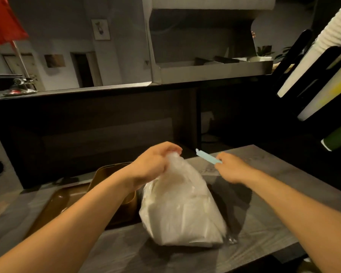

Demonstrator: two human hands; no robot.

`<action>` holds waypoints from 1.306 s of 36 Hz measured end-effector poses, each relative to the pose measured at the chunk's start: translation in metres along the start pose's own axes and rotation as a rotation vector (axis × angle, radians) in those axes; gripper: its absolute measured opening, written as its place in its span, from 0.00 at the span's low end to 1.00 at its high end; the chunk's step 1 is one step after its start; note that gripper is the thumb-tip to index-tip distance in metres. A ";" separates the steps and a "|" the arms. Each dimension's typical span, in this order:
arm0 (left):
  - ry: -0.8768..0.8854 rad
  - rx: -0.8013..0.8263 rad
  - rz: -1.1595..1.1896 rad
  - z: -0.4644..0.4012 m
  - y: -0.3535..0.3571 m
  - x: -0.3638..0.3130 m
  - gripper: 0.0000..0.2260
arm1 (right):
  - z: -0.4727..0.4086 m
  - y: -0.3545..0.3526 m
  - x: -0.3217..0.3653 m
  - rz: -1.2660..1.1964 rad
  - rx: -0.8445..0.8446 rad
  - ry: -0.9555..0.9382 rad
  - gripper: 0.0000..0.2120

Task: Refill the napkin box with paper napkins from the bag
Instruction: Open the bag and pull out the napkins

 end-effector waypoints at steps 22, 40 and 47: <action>0.131 -0.341 -0.062 -0.016 -0.043 0.004 0.08 | -0.003 -0.001 0.033 -0.356 -0.071 -0.150 0.10; 0.215 -0.108 -0.039 0.023 -0.018 -0.025 0.11 | 0.096 -0.057 0.108 -0.638 0.093 -0.460 0.16; 0.206 -0.444 0.013 0.043 -0.068 -0.023 0.15 | 0.089 -0.102 0.071 -0.717 -0.161 -0.292 0.04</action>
Point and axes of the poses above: each hand's wrist, its own z-axis away from the middle knuckle, its own y-axis out of the palm, x = y × z, the point moved 10 cm from there along -z, towards the middle knuckle, and after that the axes turned 7 degrees about y, right-handed, at the moved point
